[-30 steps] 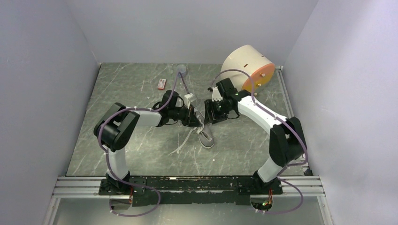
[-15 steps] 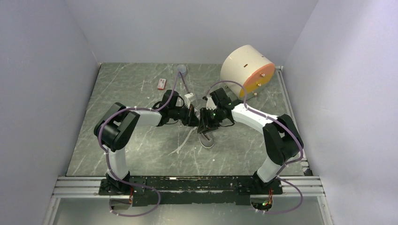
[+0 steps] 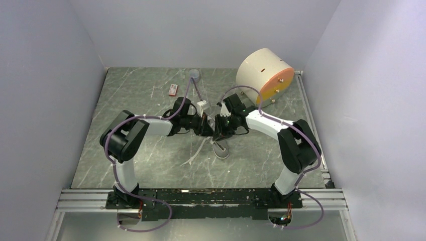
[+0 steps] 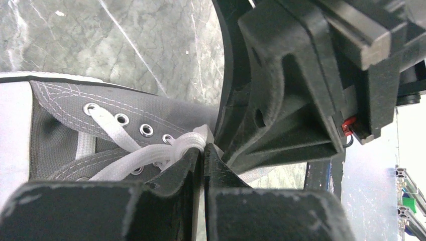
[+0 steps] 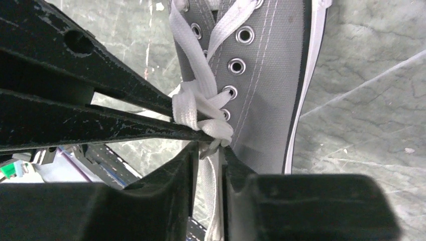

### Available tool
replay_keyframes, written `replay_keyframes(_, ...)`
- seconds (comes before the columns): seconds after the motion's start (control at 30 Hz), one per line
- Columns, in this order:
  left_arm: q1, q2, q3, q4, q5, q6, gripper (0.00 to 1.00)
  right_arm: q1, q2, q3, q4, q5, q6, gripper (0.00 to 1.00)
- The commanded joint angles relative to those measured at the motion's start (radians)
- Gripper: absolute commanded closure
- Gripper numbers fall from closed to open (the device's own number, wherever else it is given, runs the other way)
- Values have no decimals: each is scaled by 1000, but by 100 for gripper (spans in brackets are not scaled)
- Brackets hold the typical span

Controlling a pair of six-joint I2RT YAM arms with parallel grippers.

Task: Tie the shoes

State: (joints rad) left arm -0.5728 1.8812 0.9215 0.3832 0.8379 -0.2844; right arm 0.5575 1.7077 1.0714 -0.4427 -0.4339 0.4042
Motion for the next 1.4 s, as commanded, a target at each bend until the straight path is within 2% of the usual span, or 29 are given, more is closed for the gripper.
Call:
replay_keyframes(0.0, 6, -33, -6, -19, 2, 29, 90, -3, 11, 11, 37, 25, 1, 79)
replay_keyframes(0.2, 11, -33, 7, -40, 0, 38, 90, -4, -31, 34, -84, 92, -71, 100)
replay_keyframes(0.37, 24, -39, 11, -42, 12, 42, 91, -6, -94, 15, -214, 69, -132, 100)
replay_keyframes(0.5, 32, -48, 6, -45, 13, 33, 89, -7, -150, 26, -258, 111, -134, 100)
replay_keyframes(0.57, 34, -73, 9, -90, -7, 34, 82, -16, -164, 31, -260, 119, -130, 100)
replay_keyframes(0.6, 35, -93, 9, -125, -21, 40, 74, -22, -167, 34, -264, 120, -130, 100)
replay_keyframes(0.63, 38, -120, 4, -159, -45, 46, 59, -27, -167, 39, -271, 124, -131, 100)
replay_keyframes(0.73, 55, -224, -38, -247, -110, 55, 25, -37, -187, 44, -294, 150, -137, 100)
replay_keyframes(0.77, 59, -261, -58, -273, -146, 49, 17, -42, -198, 43, -296, 155, -140, 100)
replay_keyframes(0.8, 62, -296, -77, -300, -174, 51, 16, -46, -205, 44, -300, 162, -140, 100)
replay_keyframes(0.9, 62, -397, -126, -392, -269, 83, 12, -65, -213, 49, -309, 177, -147, 100)
replay_keyframes(1.03, 51, -435, -153, -517, -413, 90, 21, -91, -221, 52, -314, 169, -150, 100)
replay_keyframes(1.2, -119, -429, -115, -645, -682, 68, 18, -104, -243, 50, -303, 120, -148, 100)
replay_keyframes(1.27, -175, -398, -92, -688, -793, 35, 20, -105, -248, 48, -298, 112, -144, 100)
replay_keyframes(1.37, -254, -343, -73, -704, -877, 3, 23, -107, -257, 31, -269, 84, -128, 100)
